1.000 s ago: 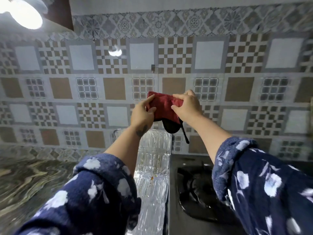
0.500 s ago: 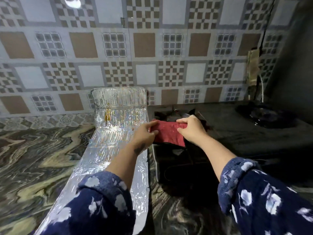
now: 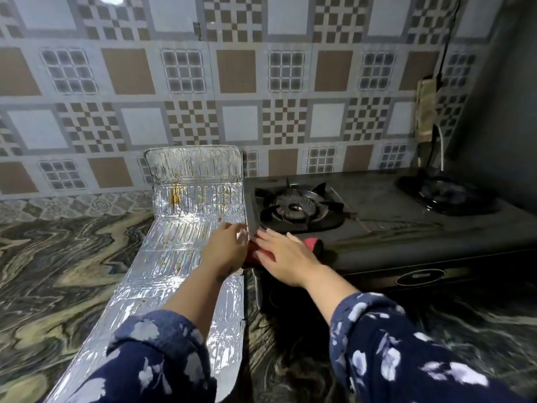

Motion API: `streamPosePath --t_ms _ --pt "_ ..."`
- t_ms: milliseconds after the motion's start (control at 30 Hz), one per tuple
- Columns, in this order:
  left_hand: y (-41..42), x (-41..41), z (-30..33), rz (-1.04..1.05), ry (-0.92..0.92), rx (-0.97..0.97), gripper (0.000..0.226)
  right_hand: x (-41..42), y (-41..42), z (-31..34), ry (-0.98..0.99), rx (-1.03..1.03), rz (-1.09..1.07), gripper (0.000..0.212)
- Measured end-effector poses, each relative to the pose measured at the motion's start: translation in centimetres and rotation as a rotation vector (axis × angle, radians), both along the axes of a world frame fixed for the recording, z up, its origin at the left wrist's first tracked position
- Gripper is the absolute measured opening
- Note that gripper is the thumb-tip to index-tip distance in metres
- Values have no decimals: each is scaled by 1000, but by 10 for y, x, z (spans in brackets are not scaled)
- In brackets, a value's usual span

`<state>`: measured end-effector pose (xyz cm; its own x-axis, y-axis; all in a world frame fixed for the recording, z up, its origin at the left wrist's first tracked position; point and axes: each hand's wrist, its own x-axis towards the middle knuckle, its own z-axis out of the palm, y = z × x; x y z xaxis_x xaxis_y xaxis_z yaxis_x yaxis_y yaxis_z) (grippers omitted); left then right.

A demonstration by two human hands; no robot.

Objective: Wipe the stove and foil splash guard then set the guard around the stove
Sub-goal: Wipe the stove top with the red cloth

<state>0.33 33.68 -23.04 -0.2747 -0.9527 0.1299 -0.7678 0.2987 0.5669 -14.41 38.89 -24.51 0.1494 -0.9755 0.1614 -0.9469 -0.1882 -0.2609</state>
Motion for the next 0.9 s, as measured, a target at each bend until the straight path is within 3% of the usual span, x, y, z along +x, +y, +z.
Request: streamPosePath --t_ms 200,333,533,700,900 --pt "1 -17 14 -59 -114 -69 31 -15 15 -18 96 -67 -40 62" --pt "7 -40 24 -194 -117 -42 35 -52 38 -21 92 -28 -215 65" --pt "8 -54 35 -358 -184 -101 37 -57 33 -19 86 65 -461 90" --pt "-2 -68 34 -362 -194 -142 34 -64 31 -24 52 -36 -381 68" --pt "-9 -110 32 -371 -179 -139 35 -132 41 -18 81 46 -386 62"
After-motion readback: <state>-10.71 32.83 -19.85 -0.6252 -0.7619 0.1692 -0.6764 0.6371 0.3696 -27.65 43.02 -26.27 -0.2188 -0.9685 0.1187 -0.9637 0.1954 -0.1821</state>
